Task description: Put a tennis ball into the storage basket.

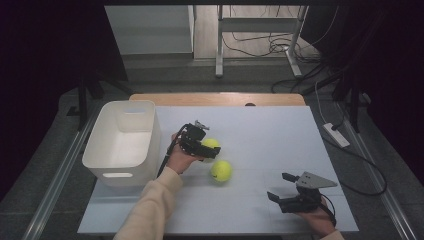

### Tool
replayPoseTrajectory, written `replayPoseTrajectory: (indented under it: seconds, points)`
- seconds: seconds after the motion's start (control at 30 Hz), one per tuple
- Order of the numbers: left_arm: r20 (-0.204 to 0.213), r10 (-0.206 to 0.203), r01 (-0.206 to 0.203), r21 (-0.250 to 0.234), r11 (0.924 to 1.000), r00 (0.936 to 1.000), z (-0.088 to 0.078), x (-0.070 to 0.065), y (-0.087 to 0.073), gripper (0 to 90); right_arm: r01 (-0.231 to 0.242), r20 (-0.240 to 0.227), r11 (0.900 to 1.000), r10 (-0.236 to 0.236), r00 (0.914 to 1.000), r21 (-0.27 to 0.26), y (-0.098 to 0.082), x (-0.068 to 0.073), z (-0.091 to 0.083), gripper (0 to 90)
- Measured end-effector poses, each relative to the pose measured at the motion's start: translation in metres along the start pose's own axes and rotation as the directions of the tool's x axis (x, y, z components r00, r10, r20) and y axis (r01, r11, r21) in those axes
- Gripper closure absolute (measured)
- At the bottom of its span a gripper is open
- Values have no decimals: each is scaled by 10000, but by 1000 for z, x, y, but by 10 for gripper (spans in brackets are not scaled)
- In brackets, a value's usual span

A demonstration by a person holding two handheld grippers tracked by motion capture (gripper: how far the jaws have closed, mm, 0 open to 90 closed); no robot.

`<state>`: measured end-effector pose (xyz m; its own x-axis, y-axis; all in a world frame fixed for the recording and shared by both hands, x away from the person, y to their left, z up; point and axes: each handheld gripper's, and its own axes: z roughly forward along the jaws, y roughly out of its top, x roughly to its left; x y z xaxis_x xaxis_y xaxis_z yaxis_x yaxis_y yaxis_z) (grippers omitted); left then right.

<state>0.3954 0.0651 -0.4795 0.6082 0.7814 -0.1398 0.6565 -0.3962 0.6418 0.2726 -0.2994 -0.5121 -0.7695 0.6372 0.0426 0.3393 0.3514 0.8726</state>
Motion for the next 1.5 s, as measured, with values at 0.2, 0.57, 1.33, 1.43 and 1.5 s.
replayPoseTrajectory:
  seconds: [0.2, 0.57, 1.33, 1.43, 1.5]
  points:
    - [-37, -217, 218, 206, 9996, 9998, 10, 5, 0, 71, 5, 3, 10000, -5, 10000, 23, 0, 0, 0, 98]
    - [70, -101, 98, 416, 9991, 9999, 21, 5, 0, 103, -6, -13, 10000, 6, 10000, 29, 0, 0, 0, 98]
    - [-9, 86, -86, 80, 9999, 10000, 9, 5, -2, 271, -11, 14, 10000, 11, 10000, 32, 0, -1, 0, 98]
    - [144, 82, -80, -149, 9999, 9999, 1, 3, -2, 271, -4, 24, 10000, 4, 10000, 26, 0, -1, 0, 98]
    - [200, 177, -172, -262, 9995, 9996, -2, 1, -2, 271, -22, 9, 10000, 22, 10000, -17, -1, -1, 0, 98]
